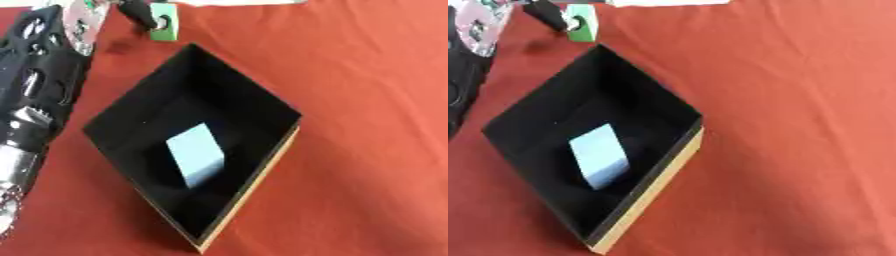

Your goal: Pick up objects on the table and place them in the box.

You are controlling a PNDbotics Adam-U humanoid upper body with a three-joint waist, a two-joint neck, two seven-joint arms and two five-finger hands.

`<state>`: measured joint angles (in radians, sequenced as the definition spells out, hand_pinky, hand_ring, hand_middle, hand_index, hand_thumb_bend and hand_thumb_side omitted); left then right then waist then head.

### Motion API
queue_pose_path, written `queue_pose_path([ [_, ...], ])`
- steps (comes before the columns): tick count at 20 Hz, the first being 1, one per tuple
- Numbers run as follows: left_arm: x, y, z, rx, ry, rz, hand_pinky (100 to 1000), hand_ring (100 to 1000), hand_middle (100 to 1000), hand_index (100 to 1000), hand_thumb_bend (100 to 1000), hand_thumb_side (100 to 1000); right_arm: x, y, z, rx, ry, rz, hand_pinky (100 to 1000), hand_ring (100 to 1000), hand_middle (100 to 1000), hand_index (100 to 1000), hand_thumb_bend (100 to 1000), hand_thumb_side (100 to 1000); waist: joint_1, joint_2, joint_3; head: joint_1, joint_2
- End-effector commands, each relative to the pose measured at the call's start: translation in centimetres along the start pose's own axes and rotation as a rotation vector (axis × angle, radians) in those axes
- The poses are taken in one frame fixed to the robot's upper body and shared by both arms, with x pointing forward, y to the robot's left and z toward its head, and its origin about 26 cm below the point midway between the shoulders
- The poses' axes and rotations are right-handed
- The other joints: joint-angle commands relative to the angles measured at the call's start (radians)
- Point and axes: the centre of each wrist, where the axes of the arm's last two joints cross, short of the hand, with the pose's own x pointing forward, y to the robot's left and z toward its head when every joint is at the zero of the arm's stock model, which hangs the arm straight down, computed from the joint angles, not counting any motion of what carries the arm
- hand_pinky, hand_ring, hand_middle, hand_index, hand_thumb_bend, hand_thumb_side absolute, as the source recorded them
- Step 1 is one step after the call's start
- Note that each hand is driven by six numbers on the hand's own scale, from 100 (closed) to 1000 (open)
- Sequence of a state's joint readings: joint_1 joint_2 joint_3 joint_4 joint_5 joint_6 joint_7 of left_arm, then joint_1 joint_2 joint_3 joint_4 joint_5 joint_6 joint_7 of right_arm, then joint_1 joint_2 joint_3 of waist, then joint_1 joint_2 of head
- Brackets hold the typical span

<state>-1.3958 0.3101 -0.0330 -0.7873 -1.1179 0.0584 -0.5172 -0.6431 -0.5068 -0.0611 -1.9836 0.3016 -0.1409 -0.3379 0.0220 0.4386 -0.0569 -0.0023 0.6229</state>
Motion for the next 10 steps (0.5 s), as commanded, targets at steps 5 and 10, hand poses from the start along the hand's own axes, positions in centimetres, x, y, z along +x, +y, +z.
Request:
queue_pose_path([
  [5, -1.0, 0.7, 0.2, 0.058, 0.076, -0.031, 766, 928, 936, 981, 291, 209, 0.6, -0.7, -1.1, -0.003, -0.047, 0.004, 784, 620, 507, 806, 100, 667, -0.005, -0.010, -0.008, 0.008, -0.025],
  [10, -1.1, -0.1, -0.1, 0.047, 0.063, -0.003, 591, 772, 792, 911, 189, 204, 0.7, -0.7, -1.3, -0.004, -0.051, -0.001, 784, 620, 506, 807, 100, 666, -0.006, 0.000, -0.013, 0.011, -0.031],
])
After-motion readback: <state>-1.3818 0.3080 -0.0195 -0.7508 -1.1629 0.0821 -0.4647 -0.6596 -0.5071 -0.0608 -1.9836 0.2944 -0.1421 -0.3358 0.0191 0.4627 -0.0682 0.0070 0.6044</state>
